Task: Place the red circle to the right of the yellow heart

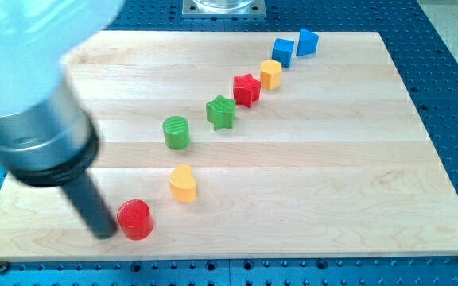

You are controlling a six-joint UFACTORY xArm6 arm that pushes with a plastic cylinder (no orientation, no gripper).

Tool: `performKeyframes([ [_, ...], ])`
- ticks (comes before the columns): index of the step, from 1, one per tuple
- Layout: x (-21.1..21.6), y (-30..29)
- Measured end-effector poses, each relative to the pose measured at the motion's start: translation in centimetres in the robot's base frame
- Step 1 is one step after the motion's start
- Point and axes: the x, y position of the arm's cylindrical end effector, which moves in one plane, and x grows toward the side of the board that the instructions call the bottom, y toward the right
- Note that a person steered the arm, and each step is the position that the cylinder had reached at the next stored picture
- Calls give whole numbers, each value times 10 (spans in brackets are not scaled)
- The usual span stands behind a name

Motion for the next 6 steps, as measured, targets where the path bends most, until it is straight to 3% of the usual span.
performKeyframes([
  [1, -7, 110],
  [2, -4, 166],
  [3, 16, 151],
  [4, 17, 207],
  [5, -14, 287],
  [6, -3, 223],
])
